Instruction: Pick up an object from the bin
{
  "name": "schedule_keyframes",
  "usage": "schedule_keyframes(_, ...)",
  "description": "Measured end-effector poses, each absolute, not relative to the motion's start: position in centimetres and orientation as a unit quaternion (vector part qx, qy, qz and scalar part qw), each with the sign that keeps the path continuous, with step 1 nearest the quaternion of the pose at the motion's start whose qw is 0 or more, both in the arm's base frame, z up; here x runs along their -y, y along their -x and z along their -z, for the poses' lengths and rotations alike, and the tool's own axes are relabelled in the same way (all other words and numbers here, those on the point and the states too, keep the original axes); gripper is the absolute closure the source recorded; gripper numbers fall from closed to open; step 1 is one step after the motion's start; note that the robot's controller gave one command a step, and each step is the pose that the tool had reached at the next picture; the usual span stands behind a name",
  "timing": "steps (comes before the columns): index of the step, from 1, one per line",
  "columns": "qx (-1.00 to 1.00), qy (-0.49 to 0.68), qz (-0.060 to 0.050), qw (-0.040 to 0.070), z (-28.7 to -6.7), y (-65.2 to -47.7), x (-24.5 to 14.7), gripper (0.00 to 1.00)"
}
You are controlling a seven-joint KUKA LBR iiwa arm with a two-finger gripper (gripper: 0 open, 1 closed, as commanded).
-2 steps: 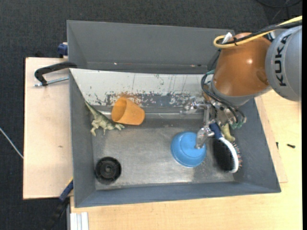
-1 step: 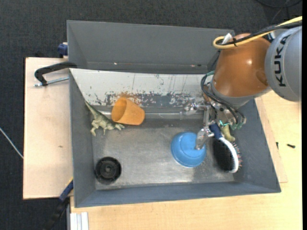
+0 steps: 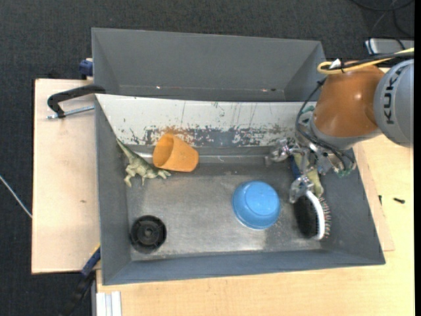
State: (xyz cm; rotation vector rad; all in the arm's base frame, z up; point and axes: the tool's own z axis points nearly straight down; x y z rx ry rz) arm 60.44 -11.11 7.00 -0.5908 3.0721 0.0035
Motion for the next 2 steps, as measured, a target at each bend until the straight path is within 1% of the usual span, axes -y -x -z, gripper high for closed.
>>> schedule_keyframes(1,-0.904,0.427,0.001,0.004,-7.4,-54.0,5.5,0.0)
schedule_keyframes(2,-0.951,0.308,0.002,0.004,-15.9,-50.6,10.0,0.0)
